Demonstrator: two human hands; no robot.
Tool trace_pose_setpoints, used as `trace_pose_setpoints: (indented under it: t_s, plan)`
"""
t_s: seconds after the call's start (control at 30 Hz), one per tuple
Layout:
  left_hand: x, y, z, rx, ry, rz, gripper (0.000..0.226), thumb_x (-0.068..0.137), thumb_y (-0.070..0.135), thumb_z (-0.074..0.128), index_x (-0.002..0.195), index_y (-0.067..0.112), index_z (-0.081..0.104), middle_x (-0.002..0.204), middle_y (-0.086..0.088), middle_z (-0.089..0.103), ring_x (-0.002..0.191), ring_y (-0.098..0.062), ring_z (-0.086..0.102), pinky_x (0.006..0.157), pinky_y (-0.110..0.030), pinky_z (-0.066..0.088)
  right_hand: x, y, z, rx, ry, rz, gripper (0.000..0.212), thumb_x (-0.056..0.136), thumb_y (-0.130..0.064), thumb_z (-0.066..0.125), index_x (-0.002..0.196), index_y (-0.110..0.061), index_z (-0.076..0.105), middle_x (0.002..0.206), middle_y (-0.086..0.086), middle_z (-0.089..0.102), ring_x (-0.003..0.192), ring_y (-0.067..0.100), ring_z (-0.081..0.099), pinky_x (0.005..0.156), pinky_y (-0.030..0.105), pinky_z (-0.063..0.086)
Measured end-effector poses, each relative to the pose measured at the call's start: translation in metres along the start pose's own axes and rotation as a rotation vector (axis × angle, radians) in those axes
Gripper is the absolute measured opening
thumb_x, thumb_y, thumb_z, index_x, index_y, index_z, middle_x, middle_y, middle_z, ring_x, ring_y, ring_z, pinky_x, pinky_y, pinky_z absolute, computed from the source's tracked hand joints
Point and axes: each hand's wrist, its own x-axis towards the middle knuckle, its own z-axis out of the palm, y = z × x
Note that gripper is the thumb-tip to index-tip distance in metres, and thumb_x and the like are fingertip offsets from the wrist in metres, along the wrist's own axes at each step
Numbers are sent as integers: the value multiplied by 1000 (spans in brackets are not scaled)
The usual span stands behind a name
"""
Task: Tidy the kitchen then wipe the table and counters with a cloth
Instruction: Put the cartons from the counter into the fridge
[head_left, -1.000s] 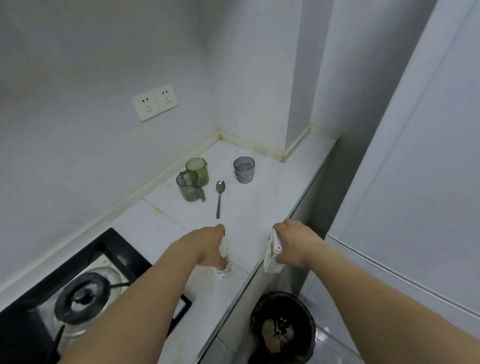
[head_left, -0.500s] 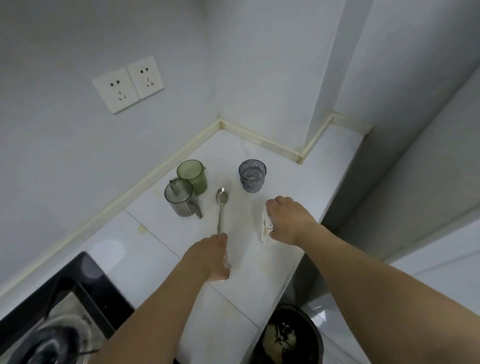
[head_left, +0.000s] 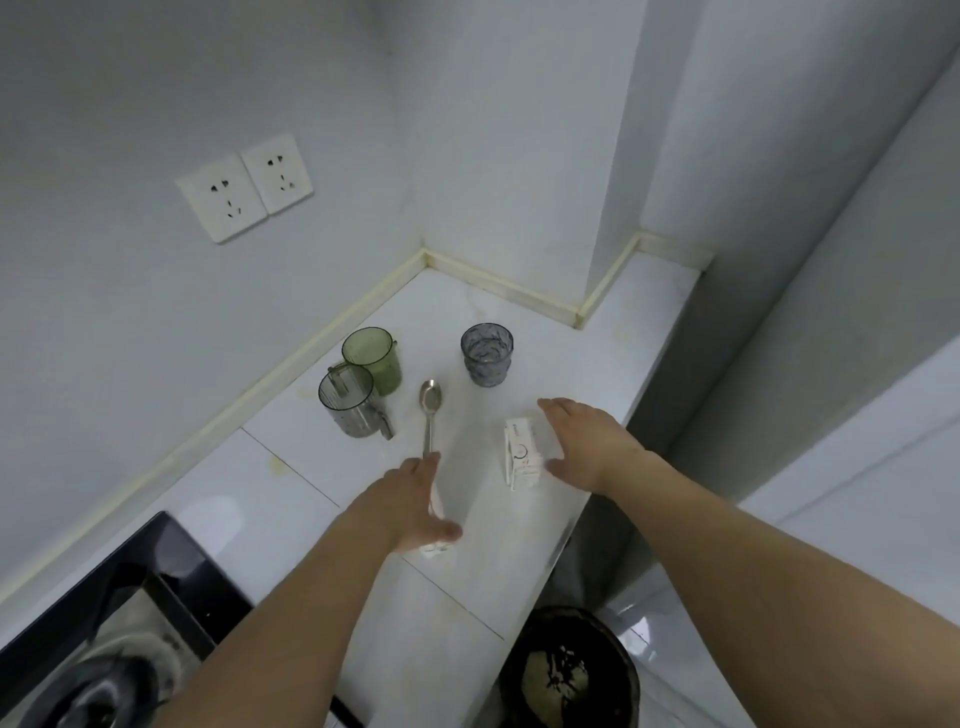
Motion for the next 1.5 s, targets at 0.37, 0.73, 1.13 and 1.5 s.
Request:
trace_pose_setpoints:
  t_s: [0.37, 0.73, 1.13, 1.5]
  plan:
    - [-84, 115, -73, -129, 341, 134, 56, 96, 24, 44, 148, 14, 25, 137, -13, 42, 122, -30, 45, 99, -34, 39, -180, 11, -124, -333, 445, 20, 64, 94, -22, 47, 151, -17, 20, 157, 4, 23, 143, 23, 23, 119, 35, 6]
    - [-132, 268, -61, -106, 245, 539, 69, 102, 32, 38, 155, 9, -1, 162, -9, 6, 148, -21, 13, 117, -28, 12, -300, 40, -197, -820, 619, 239, 60, 96, -18, 35, 152, -13, 15, 160, 7, 10, 148, 26, -4, 115, 46, -15]
    - [-91, 314, -68, -777, 135, 706, 32, 102, 27, 40, 132, 29, 52, 121, 10, 61, 106, -8, 58, 88, -22, 47, -265, 64, -233, -1157, 655, 215, 60, 86, -20, 18, 109, -15, 73, 125, 8, 62, 135, 30, 42, 117, 51, 7]
    - [-127, 275, -41, -801, 243, 728, 22, 101, 17, 43, 102, 32, 59, 103, 11, 66, 98, -3, 59, 79, -16, 44, -307, 26, -205, -1140, 815, 91, 42, 90, -11, 28, 99, -9, 70, 112, 9, 64, 126, 31, 47, 116, 50, 18]
